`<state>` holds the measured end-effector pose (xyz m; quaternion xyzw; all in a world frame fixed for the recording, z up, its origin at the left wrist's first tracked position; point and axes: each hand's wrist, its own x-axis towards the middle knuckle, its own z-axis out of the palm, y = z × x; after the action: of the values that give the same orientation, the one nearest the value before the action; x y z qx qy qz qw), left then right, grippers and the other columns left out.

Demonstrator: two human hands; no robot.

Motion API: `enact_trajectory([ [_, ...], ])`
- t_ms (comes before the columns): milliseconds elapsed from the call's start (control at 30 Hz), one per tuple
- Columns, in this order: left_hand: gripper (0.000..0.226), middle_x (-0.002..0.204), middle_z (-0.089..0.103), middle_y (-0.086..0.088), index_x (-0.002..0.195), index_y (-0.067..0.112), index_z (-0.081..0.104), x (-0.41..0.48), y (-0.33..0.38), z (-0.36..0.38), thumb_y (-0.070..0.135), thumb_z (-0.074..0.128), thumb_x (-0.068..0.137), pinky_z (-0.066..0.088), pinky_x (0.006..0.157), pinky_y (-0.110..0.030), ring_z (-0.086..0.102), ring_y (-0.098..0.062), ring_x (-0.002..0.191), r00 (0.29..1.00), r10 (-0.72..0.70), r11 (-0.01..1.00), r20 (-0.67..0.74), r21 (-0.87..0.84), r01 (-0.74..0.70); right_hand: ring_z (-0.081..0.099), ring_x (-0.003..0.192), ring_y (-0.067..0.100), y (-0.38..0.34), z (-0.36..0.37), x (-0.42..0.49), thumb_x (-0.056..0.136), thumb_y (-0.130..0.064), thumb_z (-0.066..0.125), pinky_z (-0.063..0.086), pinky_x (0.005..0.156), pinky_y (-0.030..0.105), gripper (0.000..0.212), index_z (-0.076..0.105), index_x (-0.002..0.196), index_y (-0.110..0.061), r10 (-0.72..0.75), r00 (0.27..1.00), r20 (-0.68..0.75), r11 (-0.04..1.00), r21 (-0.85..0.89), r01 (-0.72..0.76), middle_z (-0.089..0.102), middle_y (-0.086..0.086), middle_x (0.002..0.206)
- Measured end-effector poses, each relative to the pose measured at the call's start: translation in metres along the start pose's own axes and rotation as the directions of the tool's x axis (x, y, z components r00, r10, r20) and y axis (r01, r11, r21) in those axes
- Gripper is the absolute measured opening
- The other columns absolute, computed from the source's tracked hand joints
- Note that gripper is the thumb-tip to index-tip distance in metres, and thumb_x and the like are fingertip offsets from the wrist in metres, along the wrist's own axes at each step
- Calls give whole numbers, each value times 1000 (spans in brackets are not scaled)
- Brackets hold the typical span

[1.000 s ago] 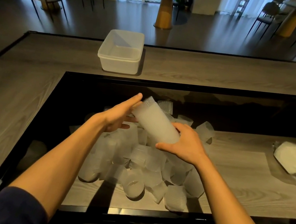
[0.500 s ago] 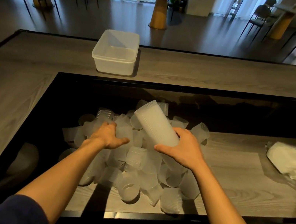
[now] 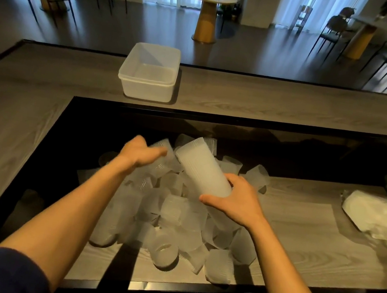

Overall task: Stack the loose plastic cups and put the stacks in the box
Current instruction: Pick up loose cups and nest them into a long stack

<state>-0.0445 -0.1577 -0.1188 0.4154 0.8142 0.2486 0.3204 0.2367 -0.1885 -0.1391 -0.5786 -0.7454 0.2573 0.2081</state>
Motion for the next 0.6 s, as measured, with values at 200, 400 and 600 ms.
enact_trajectory([
  [200,25,100,77,-11,102,14,72,-20,26,-21,32,67,86,52,86,-38,71,-24,92,973,123,806,195,-592,17,53,97,9,1,10,3,57,-80,74,49,74,27,82,59,123,-33,-43,999,-3,995,-92,43,58,-10,110],
  [400,26,101,65,-8,107,10,71,-29,21,-3,28,69,88,46,71,-26,57,-11,76,926,222,880,305,-471,-55,52,97,10,-2,8,8,53,-85,68,52,77,32,87,59,123,-34,-64,998,-10,990,-128,62,59,-9,111],
  [600,57,119,62,-1,126,27,60,-31,23,3,70,55,88,43,98,-42,62,-21,109,914,211,903,346,-426,-47,53,95,9,-3,6,8,56,-80,74,51,73,28,83,61,123,-32,-68,997,-44,992,-108,63,58,-9,111],
])
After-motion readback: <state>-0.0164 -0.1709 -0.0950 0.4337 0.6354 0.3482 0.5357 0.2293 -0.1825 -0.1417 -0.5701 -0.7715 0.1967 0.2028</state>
